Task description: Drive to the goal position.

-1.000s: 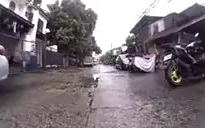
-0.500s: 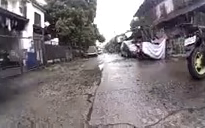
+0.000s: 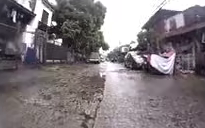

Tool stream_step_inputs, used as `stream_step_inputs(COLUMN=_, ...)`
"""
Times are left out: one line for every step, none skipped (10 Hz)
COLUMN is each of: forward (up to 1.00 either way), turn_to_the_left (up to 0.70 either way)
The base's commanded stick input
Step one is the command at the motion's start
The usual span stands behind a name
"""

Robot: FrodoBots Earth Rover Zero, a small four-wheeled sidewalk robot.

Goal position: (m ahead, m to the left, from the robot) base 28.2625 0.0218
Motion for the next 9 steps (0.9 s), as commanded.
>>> stream_step_inputs(forward=1.00, turn_to_the_left=-0.22)
stream_step_inputs(forward=1.00, turn_to_the_left=-0.08)
stream_step_inputs(forward=1.00, turn_to_the_left=-0.27)
stream_step_inputs(forward=1.00, turn_to_the_left=-0.27)
stream_step_inputs(forward=1.00, turn_to_the_left=-0.27)
stream_step_inputs(forward=1.00, turn_to_the_left=-0.06)
stream_step_inputs(forward=1.00, turn_to_the_left=0.00)
stream_step_inputs(forward=1.00, turn_to_the_left=0.00)
stream_step_inputs(forward=1.00, turn_to_the_left=0.00)
